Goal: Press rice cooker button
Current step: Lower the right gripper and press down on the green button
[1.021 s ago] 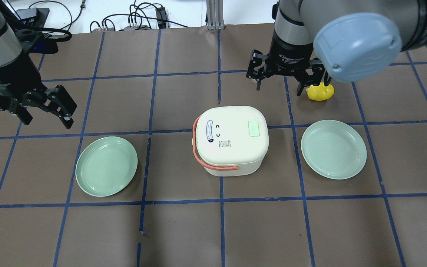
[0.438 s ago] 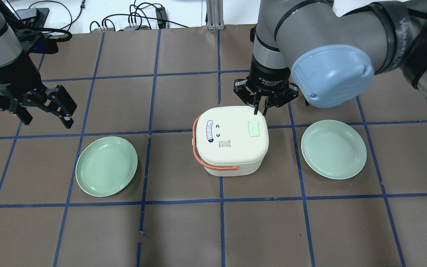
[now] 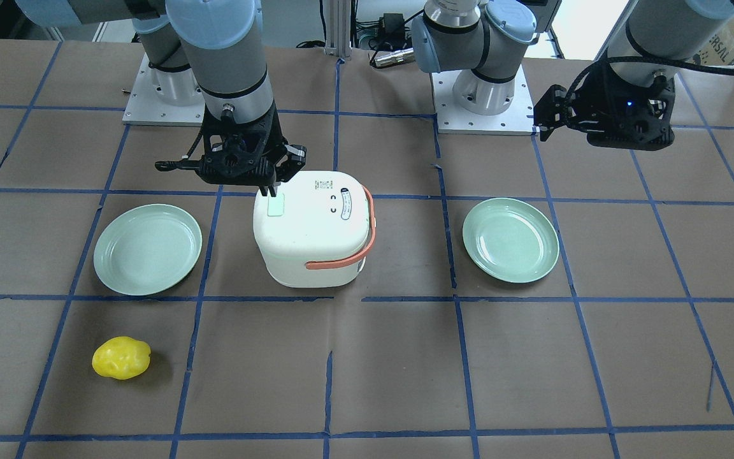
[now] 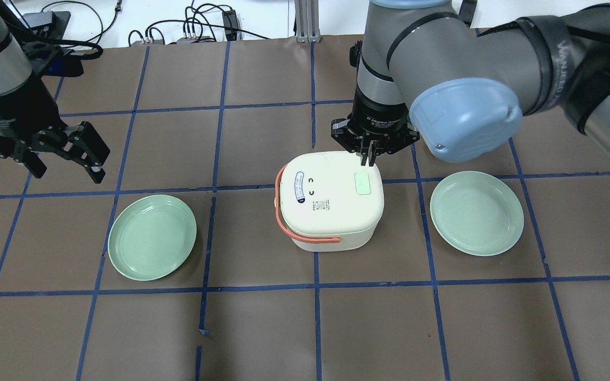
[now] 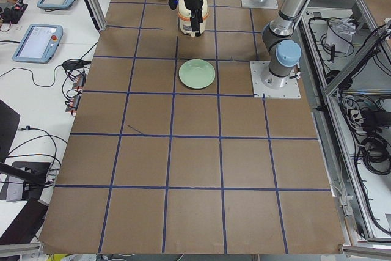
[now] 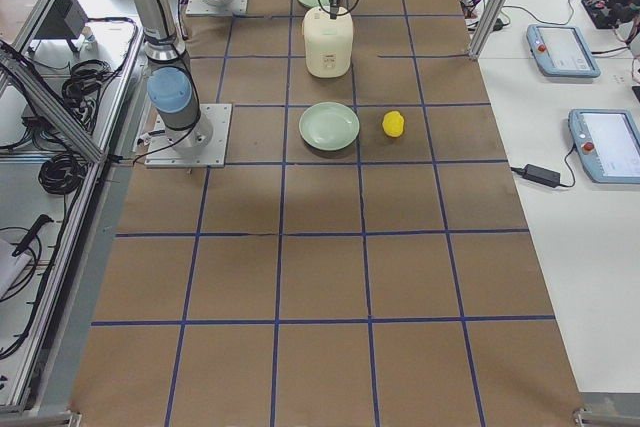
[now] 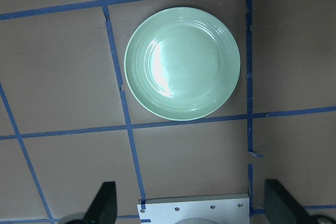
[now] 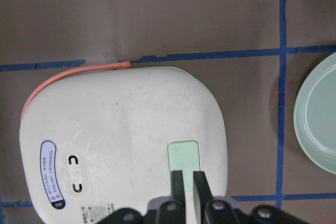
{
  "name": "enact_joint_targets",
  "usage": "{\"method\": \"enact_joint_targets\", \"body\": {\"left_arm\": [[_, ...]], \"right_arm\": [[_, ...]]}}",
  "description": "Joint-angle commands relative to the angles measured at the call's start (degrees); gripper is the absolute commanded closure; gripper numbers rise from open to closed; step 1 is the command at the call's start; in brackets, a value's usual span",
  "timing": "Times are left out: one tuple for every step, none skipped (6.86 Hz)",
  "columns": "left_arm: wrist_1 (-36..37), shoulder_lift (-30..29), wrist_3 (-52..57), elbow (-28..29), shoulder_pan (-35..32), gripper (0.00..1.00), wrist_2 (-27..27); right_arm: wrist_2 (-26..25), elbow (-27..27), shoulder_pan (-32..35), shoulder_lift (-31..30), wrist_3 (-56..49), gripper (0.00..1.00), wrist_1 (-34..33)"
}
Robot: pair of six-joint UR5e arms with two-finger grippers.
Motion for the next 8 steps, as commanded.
{"method": "enact_joint_targets", "body": {"left_arm": [[0.0,0.0,0.0,0.0,0.0,0.00,0.0],[0.0,0.0,0.0,0.0,0.0,0.00,0.0],[0.0,0.0,0.0,0.0,0.0,0.00,0.0],[0.0,0.0,0.0,0.0,0.0,0.00,0.0],[0.0,0.0,0.0,0.0,0.0,0.00,0.0],[0.0,0.0,0.0,0.0,0.0,0.00,0.0],[0.0,0.0,0.0,0.0,0.0,0.00,0.0],[0.0,0.0,0.0,0.0,0.0,0.00,0.0]], "right_arm": [[1.3,2.1,0.0,0.0,-0.5,0.84,-2.5],[1.7,2.2,0.0,0.1,-0.6,0.88,-2.4],[1.8,2.8,0.0,0.0,-0.5,0.92,-2.5],[1.6,3.7,0.0,-0.2,-0.6,0.92,-2.5],[1.6,4.3,0.0,-0.1,-1.2,0.91,-2.5],[1.6,4.5,0.0,0.0,-1.2,0.91,-2.5],[1.6,4.6,0.0,0.1,-1.3,0.91,-2.5],[1.6,4.6,0.0,0.3,-1.3,0.90,-2.6]]}}
